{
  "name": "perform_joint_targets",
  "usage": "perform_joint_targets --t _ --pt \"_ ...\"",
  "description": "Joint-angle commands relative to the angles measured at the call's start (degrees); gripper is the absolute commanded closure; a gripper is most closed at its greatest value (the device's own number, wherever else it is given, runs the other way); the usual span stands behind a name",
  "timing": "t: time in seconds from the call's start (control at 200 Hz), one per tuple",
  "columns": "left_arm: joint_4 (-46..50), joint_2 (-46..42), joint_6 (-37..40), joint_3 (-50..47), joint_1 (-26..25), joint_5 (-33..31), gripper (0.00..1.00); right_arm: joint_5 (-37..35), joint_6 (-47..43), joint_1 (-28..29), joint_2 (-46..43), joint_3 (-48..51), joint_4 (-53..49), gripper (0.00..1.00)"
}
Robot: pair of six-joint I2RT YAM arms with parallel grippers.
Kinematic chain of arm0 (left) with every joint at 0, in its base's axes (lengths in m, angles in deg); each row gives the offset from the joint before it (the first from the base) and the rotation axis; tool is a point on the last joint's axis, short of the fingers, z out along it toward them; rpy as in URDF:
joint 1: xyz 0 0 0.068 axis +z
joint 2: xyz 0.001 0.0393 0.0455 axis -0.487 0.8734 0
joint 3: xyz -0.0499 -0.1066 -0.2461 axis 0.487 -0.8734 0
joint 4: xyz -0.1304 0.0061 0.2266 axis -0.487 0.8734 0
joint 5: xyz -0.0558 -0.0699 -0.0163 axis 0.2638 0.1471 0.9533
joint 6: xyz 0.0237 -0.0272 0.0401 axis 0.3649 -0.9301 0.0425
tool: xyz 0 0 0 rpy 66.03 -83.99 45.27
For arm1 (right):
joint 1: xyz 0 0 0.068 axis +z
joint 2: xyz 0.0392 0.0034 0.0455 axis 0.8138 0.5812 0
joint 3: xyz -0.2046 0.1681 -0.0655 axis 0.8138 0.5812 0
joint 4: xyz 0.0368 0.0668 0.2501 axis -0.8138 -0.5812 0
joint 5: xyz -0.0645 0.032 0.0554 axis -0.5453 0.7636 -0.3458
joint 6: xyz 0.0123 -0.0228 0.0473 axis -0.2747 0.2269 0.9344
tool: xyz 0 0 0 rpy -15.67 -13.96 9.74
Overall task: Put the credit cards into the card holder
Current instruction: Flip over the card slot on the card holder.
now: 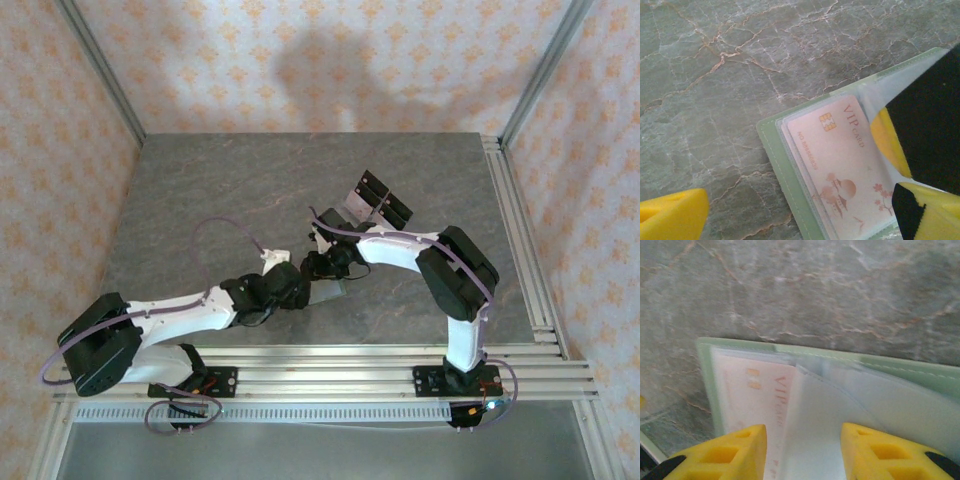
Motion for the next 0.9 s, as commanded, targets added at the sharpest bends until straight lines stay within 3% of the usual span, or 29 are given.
perform_joint_targets --t 0.0,0.18,0.896 --pt "-4.04 -3.47 -2.68 -2.1 -1.97 -3.16 0.04 0.85 0.85 0.77 0.07 -0.27 1.86 0.57" --pt "-2.22 -7.18 -4.54 -3.71 -2.51 -6.84 0.04 0.81 0.91 0.77 0.02 -0.16 2.0 0.57" --pt "-9.54 -2.24 -2.87 -5.47 -4.72 -5.67 0.05 0.98 1.16 0.79 0.07 -1.09 1.66 0.57"
